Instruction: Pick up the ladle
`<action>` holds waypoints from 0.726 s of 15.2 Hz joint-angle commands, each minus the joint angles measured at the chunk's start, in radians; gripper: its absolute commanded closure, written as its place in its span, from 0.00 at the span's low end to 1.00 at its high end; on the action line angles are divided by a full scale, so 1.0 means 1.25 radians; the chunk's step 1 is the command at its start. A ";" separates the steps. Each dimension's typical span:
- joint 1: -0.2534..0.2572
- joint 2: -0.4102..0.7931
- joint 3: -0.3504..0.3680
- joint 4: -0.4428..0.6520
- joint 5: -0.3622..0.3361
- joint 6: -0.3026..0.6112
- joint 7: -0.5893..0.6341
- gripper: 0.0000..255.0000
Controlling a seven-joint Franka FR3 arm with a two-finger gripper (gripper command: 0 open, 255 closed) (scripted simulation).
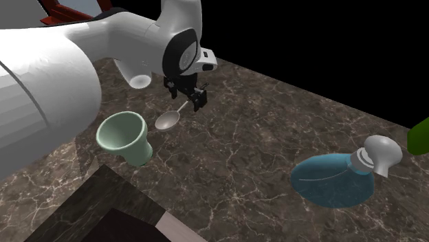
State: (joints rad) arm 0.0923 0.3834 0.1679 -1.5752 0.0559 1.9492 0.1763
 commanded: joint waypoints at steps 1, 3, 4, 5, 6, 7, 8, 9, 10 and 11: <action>0.000 0.002 0.000 -0.001 0.000 0.003 0.000 1.00; -0.001 0.002 0.000 -0.001 0.000 0.003 -0.001 1.00; -0.001 0.002 0.000 -0.002 0.000 0.004 -0.001 1.00; -0.001 0.002 0.000 -0.002 0.000 0.004 -0.001 1.00; -0.001 0.002 0.000 -0.002 0.000 0.003 -0.001 1.00; -0.001 0.001 0.000 -0.002 0.000 0.004 -0.001 1.00; -0.001 0.001 0.000 -0.002 0.000 0.004 -0.001 1.00; -0.001 0.001 0.000 -0.002 0.000 0.004 -0.001 1.00; 0.000 0.002 0.000 -0.001 0.000 0.004 0.000 1.00; 0.000 0.000 0.000 0.006 0.000 -0.005 0.001 1.00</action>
State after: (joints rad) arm 0.0924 0.3854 0.1678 -1.5704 0.0556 1.9471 0.1762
